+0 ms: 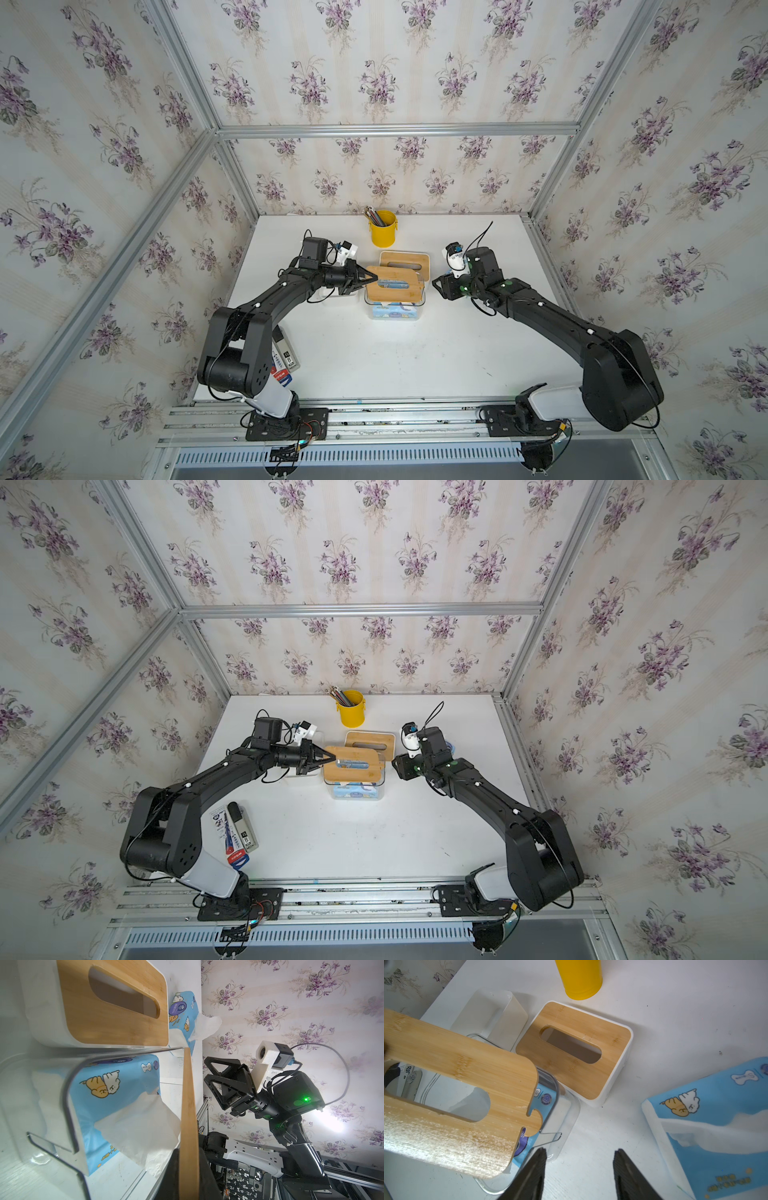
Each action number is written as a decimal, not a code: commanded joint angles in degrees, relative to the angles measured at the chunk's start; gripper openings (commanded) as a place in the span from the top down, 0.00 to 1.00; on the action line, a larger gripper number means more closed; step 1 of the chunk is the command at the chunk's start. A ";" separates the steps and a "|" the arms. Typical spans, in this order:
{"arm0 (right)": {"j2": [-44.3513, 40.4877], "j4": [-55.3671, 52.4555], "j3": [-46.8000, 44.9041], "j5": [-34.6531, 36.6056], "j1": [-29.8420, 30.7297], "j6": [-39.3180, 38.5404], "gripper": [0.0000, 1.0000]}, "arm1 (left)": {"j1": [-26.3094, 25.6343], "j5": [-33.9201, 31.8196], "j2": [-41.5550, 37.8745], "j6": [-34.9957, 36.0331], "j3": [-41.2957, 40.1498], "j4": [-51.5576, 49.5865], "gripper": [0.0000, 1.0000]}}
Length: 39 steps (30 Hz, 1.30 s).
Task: Put the tissue paper into the tissue box
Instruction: Close the box lid on the tissue box.
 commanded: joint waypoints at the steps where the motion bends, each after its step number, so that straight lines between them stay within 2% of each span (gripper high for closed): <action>1: 0.24 1.16 -0.20 -0.57 -0.02 0.30 0.43 | -0.04 2.40 -0.02 -1.57 -0.06 4.53 1.00; 14: -0.26 0.73 -0.69 1.89 -0.01 0.43 0.42 | -1.67 3.22 1.35 1.11 1.67 2.32 1.00; 19: -0.07 0.66 -0.69 2.56 -0.02 0.65 0.41 | -1.70 0.76 1.79 6.18 4.14 -4.79 1.00; 34: 0.19 1.36 -1.65 2.30 -0.09 0.32 0.41 | -1.62 0.58 5.31 7.11 6.46 -6.67 1.00; 39: 0.95 1.76 -1.57 1.36 -0.01 0.52 0.41 | -1.28 0.86 6.18 4.84 5.93 -5.28 1.00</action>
